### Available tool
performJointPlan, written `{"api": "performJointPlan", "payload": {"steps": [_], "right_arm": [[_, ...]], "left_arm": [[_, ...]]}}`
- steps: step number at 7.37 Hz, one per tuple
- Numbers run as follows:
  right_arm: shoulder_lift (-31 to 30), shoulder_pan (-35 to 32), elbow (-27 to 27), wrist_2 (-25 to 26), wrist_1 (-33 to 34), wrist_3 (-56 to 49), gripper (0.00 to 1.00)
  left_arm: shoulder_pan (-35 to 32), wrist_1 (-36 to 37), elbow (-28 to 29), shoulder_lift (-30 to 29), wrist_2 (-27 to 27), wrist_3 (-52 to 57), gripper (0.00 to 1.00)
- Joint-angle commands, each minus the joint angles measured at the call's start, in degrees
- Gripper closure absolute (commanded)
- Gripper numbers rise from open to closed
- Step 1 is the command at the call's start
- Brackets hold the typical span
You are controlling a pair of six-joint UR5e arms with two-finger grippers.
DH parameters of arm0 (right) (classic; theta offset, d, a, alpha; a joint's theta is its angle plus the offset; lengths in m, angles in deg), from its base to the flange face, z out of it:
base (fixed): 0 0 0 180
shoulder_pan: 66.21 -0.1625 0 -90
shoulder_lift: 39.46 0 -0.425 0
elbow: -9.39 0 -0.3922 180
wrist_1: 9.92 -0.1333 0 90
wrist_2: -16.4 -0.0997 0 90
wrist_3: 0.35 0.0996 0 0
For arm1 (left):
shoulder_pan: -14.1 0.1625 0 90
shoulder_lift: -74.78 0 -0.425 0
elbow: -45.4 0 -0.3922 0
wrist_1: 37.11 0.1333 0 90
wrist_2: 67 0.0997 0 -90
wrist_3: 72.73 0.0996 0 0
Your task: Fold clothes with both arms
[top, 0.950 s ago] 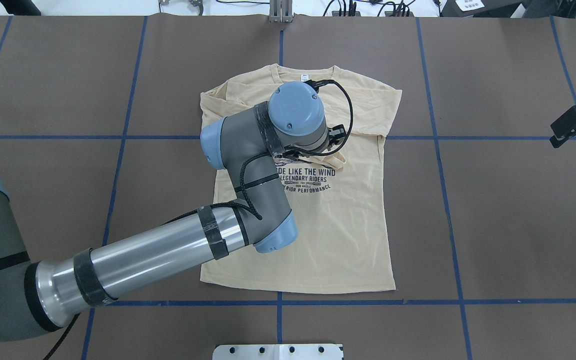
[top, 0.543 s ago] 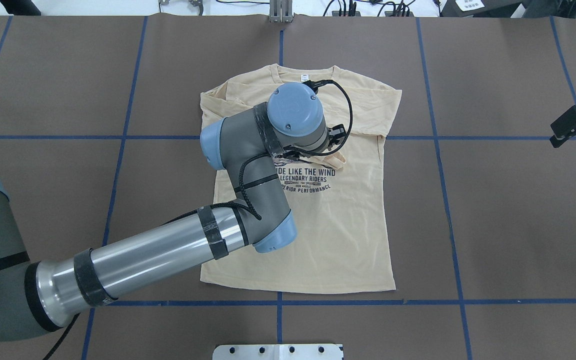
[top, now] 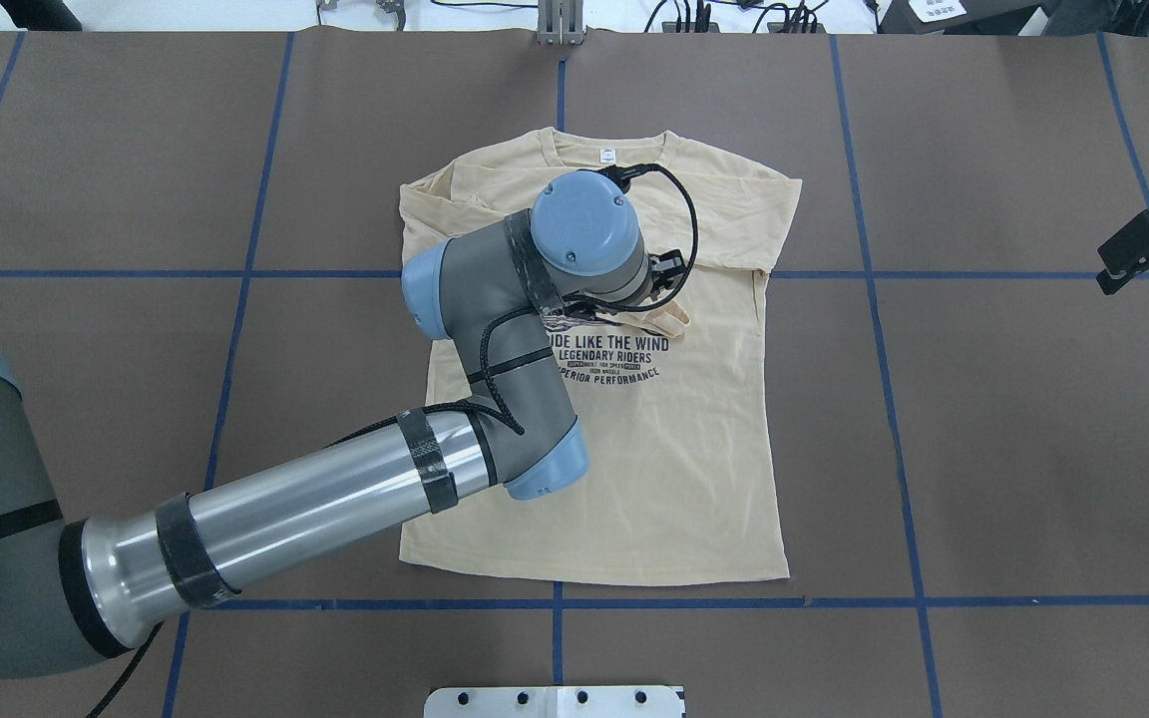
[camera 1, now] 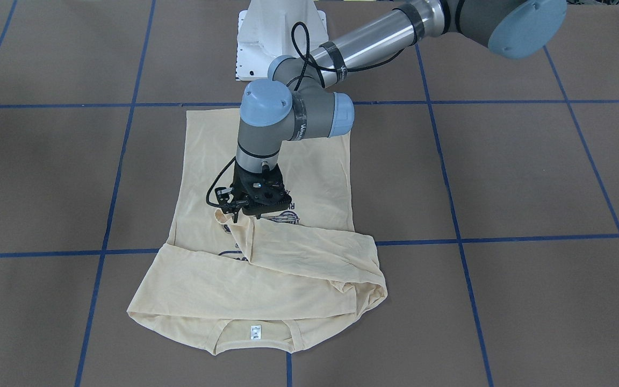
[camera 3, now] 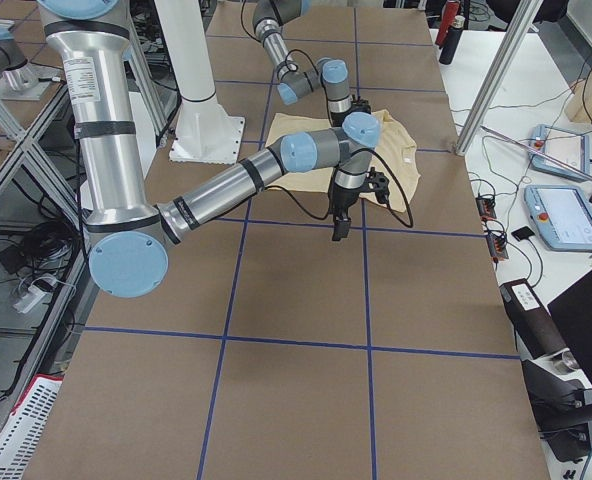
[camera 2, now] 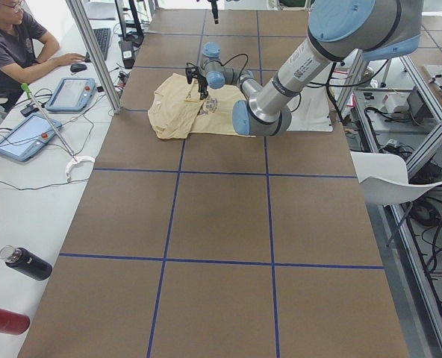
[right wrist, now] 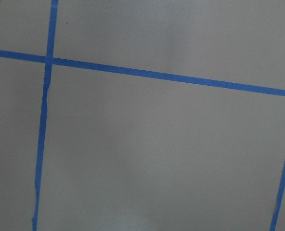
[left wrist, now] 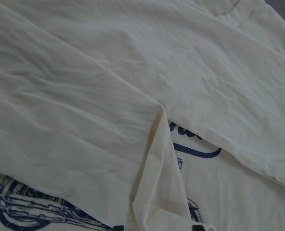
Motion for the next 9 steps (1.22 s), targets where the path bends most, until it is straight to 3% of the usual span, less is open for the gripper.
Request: {"api": "performJointPlan", "payload": {"steps": [1, 2, 3, 4, 9], "right_arm": [[0.0, 0.0, 0.0, 0.0, 0.0, 0.0, 0.00], [0.1, 0.0, 0.0, 0.0, 0.0, 0.0, 0.00], [0.2, 0.0, 0.1, 0.0, 0.0, 0.0, 0.00], [0.3, 0.0, 0.1, 0.0, 0.0, 0.1, 0.00], [0.2, 0.0, -0.1, 0.1, 0.0, 0.2, 0.00]], "left_arm": [[0.1, -0.5, 0.8, -0.9, -0.1, 0.1, 0.47], [0.2, -0.4, 2.9, -2.5, -0.1, 0.2, 0.55], [0.2, -0.4, 5.0, -3.5, -0.1, 0.1, 0.69], [0.2, -0.2, 5.0, -3.5, -0.1, 0.1, 0.96], [0.1, -0.6, 4.4, -4.4, -0.2, 0.1, 1.00]]}}
